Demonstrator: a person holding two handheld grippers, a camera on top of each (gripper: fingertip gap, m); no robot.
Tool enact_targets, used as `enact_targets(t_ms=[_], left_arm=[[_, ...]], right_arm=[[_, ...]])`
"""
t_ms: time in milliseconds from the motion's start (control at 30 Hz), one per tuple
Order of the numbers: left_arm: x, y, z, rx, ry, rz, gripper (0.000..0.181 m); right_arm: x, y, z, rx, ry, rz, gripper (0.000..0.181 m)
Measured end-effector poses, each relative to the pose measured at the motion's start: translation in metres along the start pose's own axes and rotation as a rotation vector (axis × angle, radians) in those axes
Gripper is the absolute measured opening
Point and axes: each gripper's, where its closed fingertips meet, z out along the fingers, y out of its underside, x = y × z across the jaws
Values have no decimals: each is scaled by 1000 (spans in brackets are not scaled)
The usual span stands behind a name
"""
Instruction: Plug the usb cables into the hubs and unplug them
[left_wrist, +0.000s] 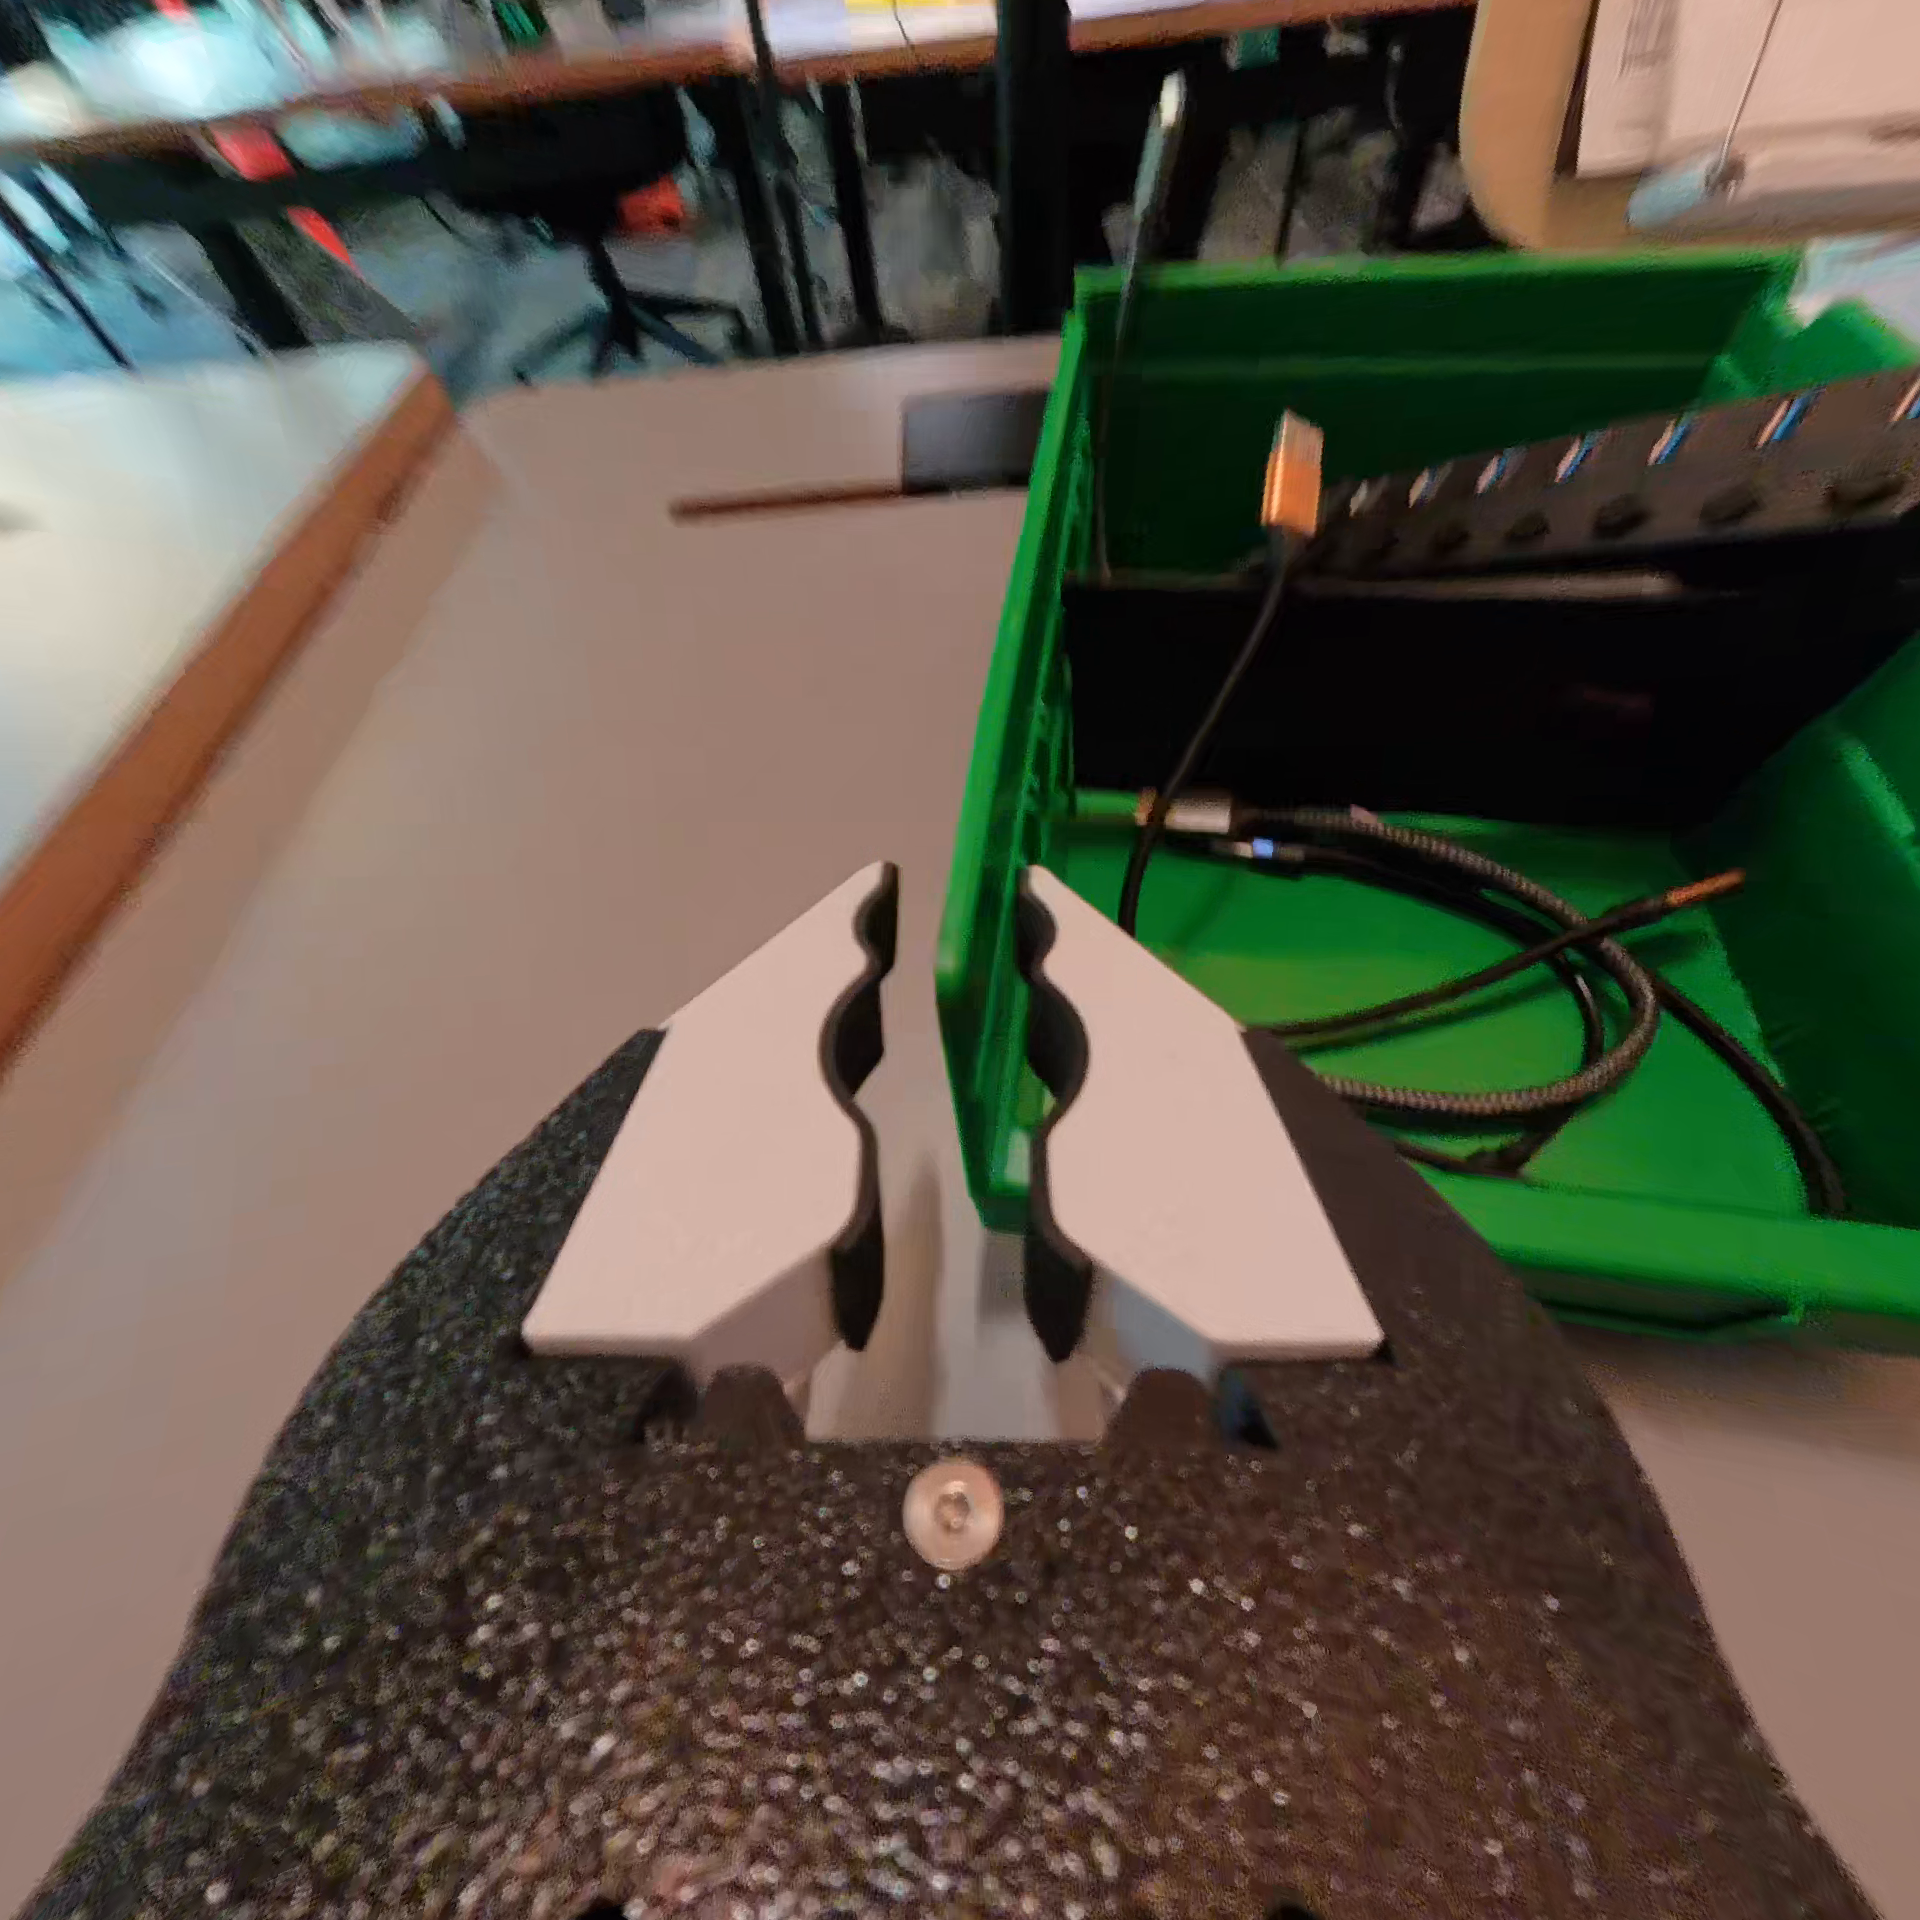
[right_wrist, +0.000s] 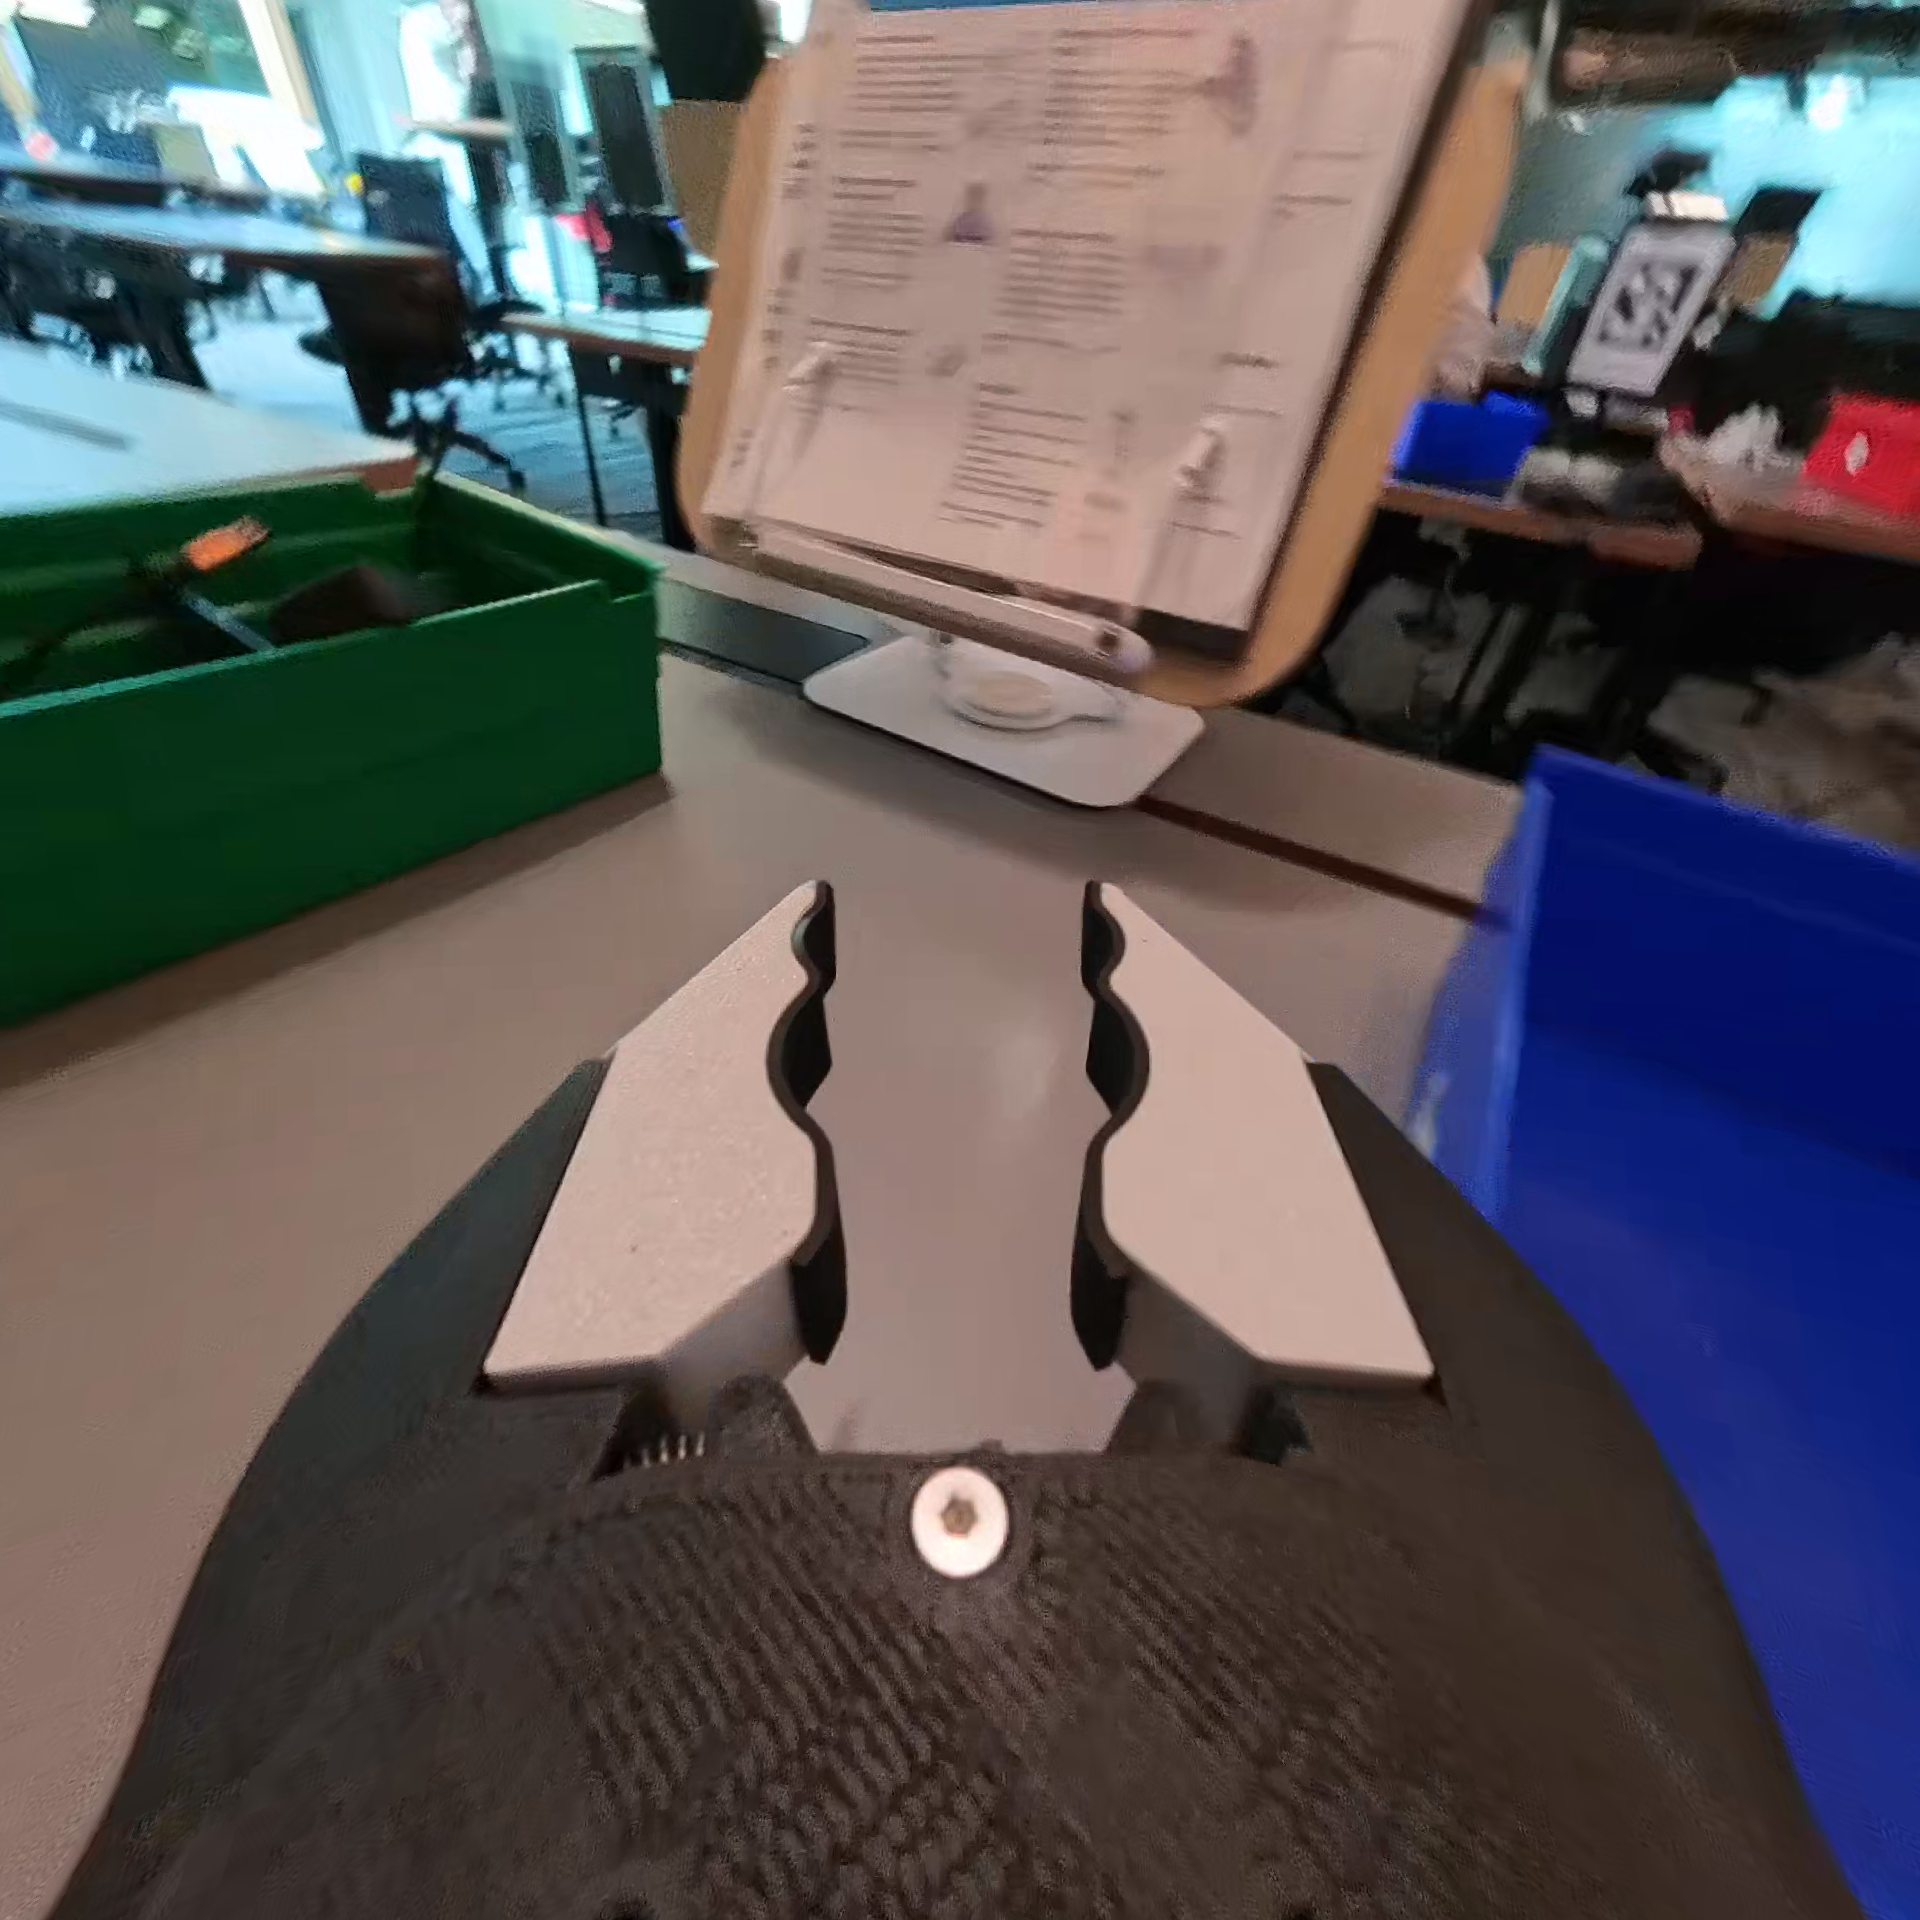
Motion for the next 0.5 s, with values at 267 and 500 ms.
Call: enact_targets(t_ms=[267,500], left_arm=[[141,-80,-8,1,440,453,52],[201,-83,50,-203,425,611,52]], right_arm=[[-57,-9,20,160,-180,-105,42],[-44,-14,11,222,-164,-2,42]])
